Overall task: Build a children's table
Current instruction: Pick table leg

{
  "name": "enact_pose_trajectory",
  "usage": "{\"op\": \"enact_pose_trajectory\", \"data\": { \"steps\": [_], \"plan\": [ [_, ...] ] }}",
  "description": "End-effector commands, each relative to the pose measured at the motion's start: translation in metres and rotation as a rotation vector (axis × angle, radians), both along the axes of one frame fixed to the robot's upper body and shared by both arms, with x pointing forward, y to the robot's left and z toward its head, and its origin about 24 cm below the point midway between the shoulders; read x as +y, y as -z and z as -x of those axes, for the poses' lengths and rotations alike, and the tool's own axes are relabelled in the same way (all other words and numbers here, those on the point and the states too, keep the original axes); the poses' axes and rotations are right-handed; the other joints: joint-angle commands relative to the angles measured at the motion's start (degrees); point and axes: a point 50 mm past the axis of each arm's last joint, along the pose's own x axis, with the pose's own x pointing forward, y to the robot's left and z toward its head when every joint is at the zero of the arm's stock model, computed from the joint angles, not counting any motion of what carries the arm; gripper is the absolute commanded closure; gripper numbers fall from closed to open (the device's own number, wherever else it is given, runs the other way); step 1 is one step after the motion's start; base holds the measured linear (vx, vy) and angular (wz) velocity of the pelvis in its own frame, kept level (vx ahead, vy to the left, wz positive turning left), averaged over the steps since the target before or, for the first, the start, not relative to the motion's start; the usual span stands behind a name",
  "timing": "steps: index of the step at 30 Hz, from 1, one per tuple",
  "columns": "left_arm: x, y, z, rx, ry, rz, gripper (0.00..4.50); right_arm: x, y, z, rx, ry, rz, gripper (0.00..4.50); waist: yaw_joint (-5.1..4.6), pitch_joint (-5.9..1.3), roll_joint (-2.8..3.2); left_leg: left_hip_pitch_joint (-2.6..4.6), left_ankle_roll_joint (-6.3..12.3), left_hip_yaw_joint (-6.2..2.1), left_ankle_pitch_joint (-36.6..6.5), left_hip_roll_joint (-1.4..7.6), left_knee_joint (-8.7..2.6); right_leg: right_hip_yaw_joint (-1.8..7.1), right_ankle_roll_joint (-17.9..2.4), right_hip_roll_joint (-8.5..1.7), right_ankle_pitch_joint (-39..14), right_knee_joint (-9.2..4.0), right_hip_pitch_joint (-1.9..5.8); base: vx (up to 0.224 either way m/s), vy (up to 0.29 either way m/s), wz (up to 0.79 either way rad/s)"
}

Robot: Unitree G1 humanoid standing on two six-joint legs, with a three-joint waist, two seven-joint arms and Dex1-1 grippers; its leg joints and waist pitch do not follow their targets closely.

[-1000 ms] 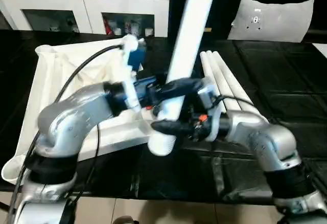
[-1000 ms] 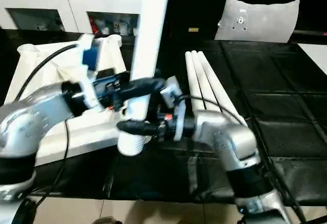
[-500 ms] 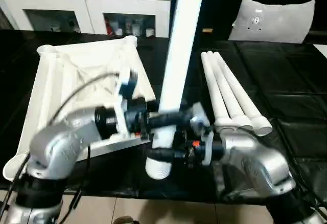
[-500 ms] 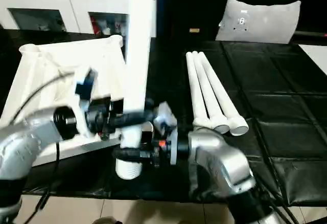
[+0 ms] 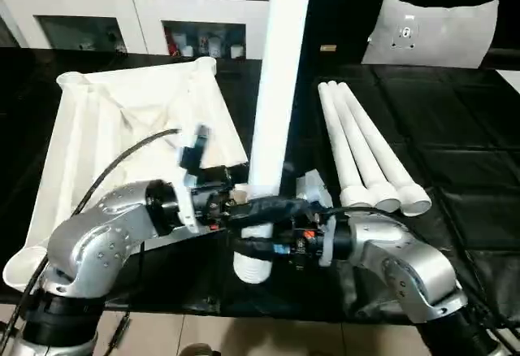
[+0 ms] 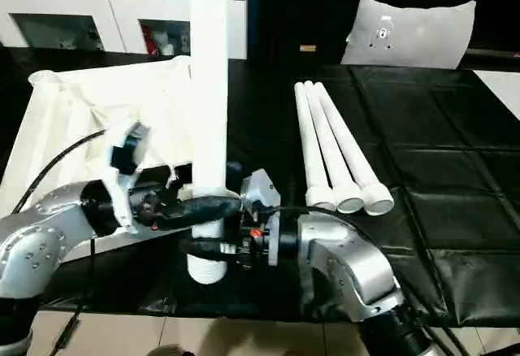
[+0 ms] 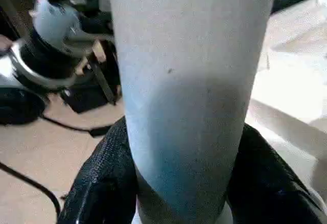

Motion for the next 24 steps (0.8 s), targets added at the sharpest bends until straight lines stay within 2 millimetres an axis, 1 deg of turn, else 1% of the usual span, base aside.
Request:
{"op": "enact_pose_trajectory", "data": {
  "steps": [1, 2, 4, 5, 6, 7, 8, 9, 10, 11, 12, 13, 14, 15, 16, 17, 18, 19, 20, 21, 23, 24],
  "plan": [
    [0.004, -0.001, 0.003, 0.048, 0.007, 0.112, 0.09, -0.02, -0.019, -0.01, 0.003, 0.11, -0.119, 2.61, -0.25, -3.49, 0.25, 0.06, 0.71, -0.42, -5.6, 2.84, -4.33, 3.48, -10.6, -5.23, -8.5, -5.02, 2.98, 0.0, 0.0, 0.0],
    [0.005, -0.002, 0.002, 0.054, -0.013, 0.152, 0.06, -0.021, -0.022, -0.01, 0.014, 0.105, -0.146, 2.61, -0.13, -3.55, 0.14, 0.01, 0.84, -0.39, -5.6, 2.91, -4.28, 3.47, -10.7, -5.35, -8.6, -5.06, 3.02, 0.0, 0.0, 0.0],
    [0.008, -0.006, -0.002, 0.058, -0.087, 0.239, 0.0, -0.022, -0.027, -0.009, 0.021, 0.106, -0.187, 2.61, -0.03, -3.59, 0.19, -0.05, 0.89, -0.42, -5.0, 2.87, -4.27, 3.41, -10.5, -5.16, -8.0, -4.94, 3.03, 0.0, 0.0, 0.0],
    [0.009, -0.008, -0.005, 0.056, -0.125, 0.271, 0.0, -0.022, -0.028, -0.009, 0.02, 0.114, -0.193, 2.61, 0.04, -3.6, 0.16, -0.02, 0.9, -0.4, -5.0, 2.89, -4.28, 3.41, -10.5, -5.25, -8.0, -5.18, 3.0, 0.0, 0.0, 0.0],
    [0.009, -0.008, -0.005, 0.056, -0.125, 0.271, 0.0, -0.022, -0.028, -0.009, 0.02, 0.114, -0.193, 2.61, 0.07, -3.61, 0.21, -0.03, 0.68, -0.4, -5.1, 2.92, -4.25, 3.38, -10.5, -5.27, -8.1, -5.09, 3.02, 0.0, 0.0, 0.0],
    [0.01, -0.009, -0.006, 0.056, -0.15, 0.292, 0.0, -0.022, -0.028, -0.009, 0.02, 0.12, -0.195, 2.61, 0.04, -3.59, 0.1, -0.12, 0.62, -0.42, -5.2, 2.77, -4.29, 3.35, -10.1, -5.17, -8.6, -5.17, 3.1, 0.0, 0.0, 0.0],
    [0.012, -0.01, -0.009, 0.071, -0.205, 0.331, 0.0, -0.022, -0.029, -0.012, -0.006, 0.159, -0.18, 2.61, -0.09, -3.6, 0.26, -0.14, 0.46, -0.43, -5.2, 2.81, -4.28, 3.33, -9.9, -5.15, -8.8, -5.26, 3.08, 0.0, 0.0, 0.0],
    [0.013, -0.01, -0.009, 0.074, -0.212, 0.334, 0.0, -0.022, -0.029, -0.013, -0.008, 0.169, -0.179, 2.61, -0.14, -3.61, 0.11, -0.17, 0.38, -0.41, -5.1, 2.79, -4.25, 3.35, -9.8, -5.17, -8.7, -5.3, 3.14, 0.0, 0.0, 0.0],
    [0.016, -0.008, -0.012, 0.083, -0.283, 0.333, 0.0, -0.022, -0.031, -0.018, -0.022, 0.233, -0.169, 2.61, -0.12, -3.61, 0.33, -0.16, 0.13, -0.5, -4.8, 2.8, -4.29, 3.36, -9.4, -5.2, -8.8, -5.24, 3.1, 0.0, 0.0, 0.0],
    [0.018, -0.006, -0.015, 0.083, -0.353, 0.308, 0.0, -0.021, -0.033, -0.021, -0.046, 0.267, -0.146, 2.61, -0.36, -3.56, 0.19, -0.16, -0.16, -0.51, -5.1, 2.76, -4.36, 3.29, -9.0, -5.04, -9.1, -5.38, 3.1, 0.0, 0.0, 0.0],
    [0.018, -0.004, -0.017, 0.082, -0.385, 0.284, 0.0, -0.02, -0.034, -0.022, -0.06, 0.275, -0.129, 2.61, -0.43, -3.56, 0.12, -0.12, -0.2, -0.51, -5.1, 2.77, -4.36, 3.33, -8.7, -4.96, -9.2, -5.42, 3.07, 0.0, 0.0, 0.0],
    [0.018, -0.002, -0.021, 0.075, -0.449, 0.222, 0.0, -0.018, -0.034, -0.022, -0.082, 0.283, -0.1, 2.61, -0.4, -3.55, 0.33, 0.0, -0.35, -0.54, -5.1, 2.8, -4.38, 3.34, -8.1, -4.94, -9.6, -5.42, 3.01, 0.0, 0.0, 0.0],
    [0.018, -0.002, -0.022, 0.074, -0.456, 0.214, 0.0, -0.018, -0.034, -0.022, -0.084, 0.284, -0.097, 2.61, -0.49, -3.53, 0.25, 0.02, -0.36, -0.57, -5.1, 2.76, -4.38, 3.37, -7.3, -4.87, -9.5, -5.42, 3.04, 0.0, 0.0, 0.0],
    [0.017, -0.001, -0.024, 0.062, -0.501, 0.167, 0.0, -0.017, -0.035, -0.023, -0.095, 0.293, -0.081, 2.61, -0.44, -3.51, 0.18, 0.03, -0.22, -0.55, -5.1, 2.74, -4.42, 3.38, -7.1, -4.88, -9.5, -5.49, 3.04, 0.0, 0.0, 0.0],
    [0.015, 0.0, -0.029, 0.023, -0.585, 0.033, 0.0, -0.013, -0.035, -0.023, -0.107, 0.301, -0.052, 2.61, -0.47, -3.44, 0.34, 0.03, -0.27, -0.72, -5.2, 2.94, -4.61, 3.34, -6.7, -4.8, -9.4, -5.44, 2.97, 0.0, 0.0, 0.0],
    [0.015, 0.0, -0.03, 0.017, -0.597, 0.013, 0.0, -0.012, -0.035, -0.023, -0.109, 0.302, -0.048, 2.61, -0.51, -3.57, 0.37, 0.21, -0.29, -0.77, -5.3, 2.89, -4.48, 3.35, -6.3, -4.82, -8.9, -5.27, 2.89, 0.0, 0.0, 0.0],
    [0.013, 0.001, -0.033, -0.006, -0.642, -0.084, 0.0, -0.009, -0.034, -0.024, -0.127, 0.311, -0.022, 2.61, -0.52, -3.6, 0.37, 0.16, -0.24, -0.73, -5.0, 2.83, -4.44, 3.36, -6.4, -4.89, -8.5, -5.2, 2.96, 0.0, 0.0, 0.0],
    [0.011, 0.0, -0.033, -0.024, -0.652, -0.112, 0.0, -0.008, -0.034, -0.024, -0.136, 0.314, -0.013, 2.61, -0.41, -3.57, 0.25, 0.22, -0.39, -0.73, -4.8, 2.88, -4.44, 3.37, -6.5, -4.91, -8.1, -5.25, 2.84, 0.0, 0.0, 0.0],
    [0.009, -0.002, -0.034, -0.037, -0.665, -0.133, 0.0, -0.006, -0.033, -0.024, -0.144, 0.319, -0.008, 2.61, -0.38, -3.53, 0.68, 0.15, -0.55, -0.72, -4.7, 2.83, -4.41, 3.39, -7.0, -4.93, -7.6, -5.11, 2.8, 0.0, 0.0, 0.0],
    [0.005, -0.004, -0.032, -0.054, -0.651, -0.143, 0.0, -0.005, -0.032, -0.024, -0.15, 0.323, -0.004, 2.61, -0.42, -3.53, 0.36, 0.15, -0.6, -0.71, -4.7, 2.93, -4.47, 3.38, -7.1, -4.96, -7.3, -5.15, 2.83, 0.0, 0.0, 0.0],
    [-0.002, -0.008, -0.03, -0.071, -0.63, -0.151, 0.0, -0.004, -0.029, -0.024, -0.161, 0.334, 0.008, 2.61, -0.38, -3.62, 0.33, 0.0, -0.76, -0.7, -3.7, 2.98, -4.37, 3.41, -8.4, -5.1, -4.5, -4.75, 2.95, 0.0, 0.0, 0.0],
    [-0.005, -0.01, -0.028, -0.077, -0.614, -0.155, 0.0, -0.004, -0.027, -0.025, -0.167, 0.342, 0.017, 2.61, -0.37, -3.6, 0.41, 0.04, -0.75, -0.68, -3.8, 2.97, -4.39, 3.4, -8.6, -5.09, -4.2, -4.72, 2.92, 0.0, 0.0, 0.0]
  ]
}}
